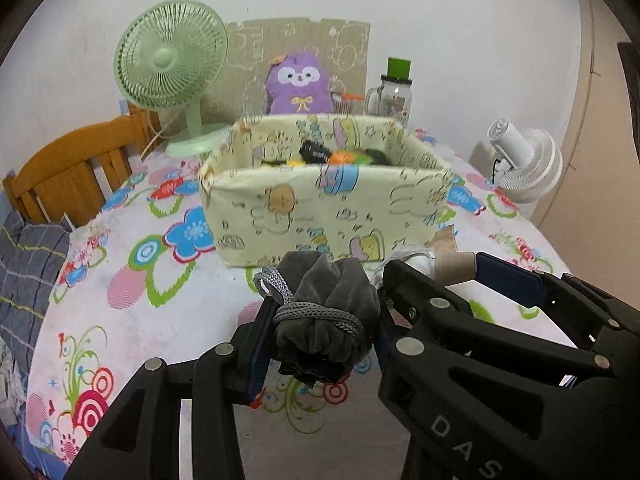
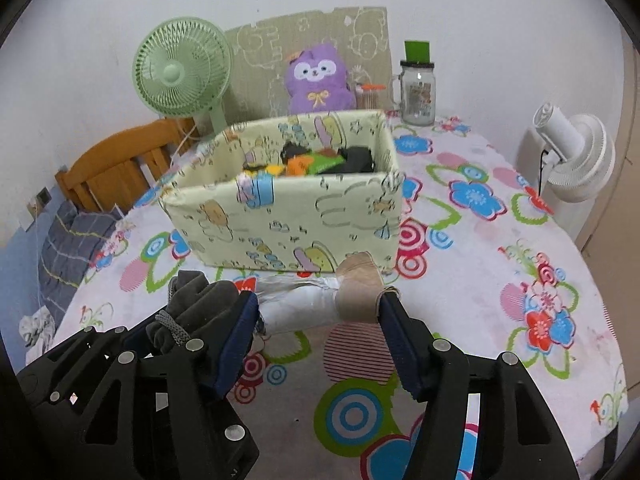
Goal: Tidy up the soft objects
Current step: 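Lift the glove and white roll with both tools over the box opening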
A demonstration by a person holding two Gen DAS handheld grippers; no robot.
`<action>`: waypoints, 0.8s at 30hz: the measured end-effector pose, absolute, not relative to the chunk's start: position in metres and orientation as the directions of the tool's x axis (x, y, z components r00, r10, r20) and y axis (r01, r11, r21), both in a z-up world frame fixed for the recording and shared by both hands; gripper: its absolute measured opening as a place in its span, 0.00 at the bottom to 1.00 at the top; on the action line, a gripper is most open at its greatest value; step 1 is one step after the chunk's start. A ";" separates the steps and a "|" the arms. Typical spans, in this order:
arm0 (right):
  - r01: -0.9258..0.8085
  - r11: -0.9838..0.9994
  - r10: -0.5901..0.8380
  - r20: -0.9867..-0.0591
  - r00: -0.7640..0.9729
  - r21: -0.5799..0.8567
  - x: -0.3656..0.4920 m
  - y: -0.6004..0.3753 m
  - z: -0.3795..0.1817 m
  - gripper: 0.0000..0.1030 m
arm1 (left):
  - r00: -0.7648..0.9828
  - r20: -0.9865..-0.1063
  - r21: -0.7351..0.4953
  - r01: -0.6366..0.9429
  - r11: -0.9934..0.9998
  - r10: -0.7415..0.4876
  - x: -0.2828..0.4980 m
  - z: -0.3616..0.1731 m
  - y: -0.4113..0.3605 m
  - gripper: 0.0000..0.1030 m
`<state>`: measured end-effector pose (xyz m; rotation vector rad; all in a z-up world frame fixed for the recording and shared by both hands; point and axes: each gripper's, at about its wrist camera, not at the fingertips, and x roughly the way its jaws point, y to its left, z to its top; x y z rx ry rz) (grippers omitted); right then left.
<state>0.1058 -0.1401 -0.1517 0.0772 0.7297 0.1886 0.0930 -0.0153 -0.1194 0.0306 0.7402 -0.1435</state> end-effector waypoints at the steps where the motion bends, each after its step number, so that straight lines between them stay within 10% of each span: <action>1: -0.143 0.981 0.196 -0.648 0.736 0.134 0.103 -0.141 -0.147 0.64 | 0.733 -0.670 -0.023 0.142 0.990 -0.120 0.092 -0.117 -0.016 0.46; 24: -0.133 0.983 0.179 -0.525 0.832 0.123 0.062 -0.154 -0.061 0.64 | 0.824 -0.550 0.009 0.166 0.986 -0.134 0.058 -0.035 -0.025 0.46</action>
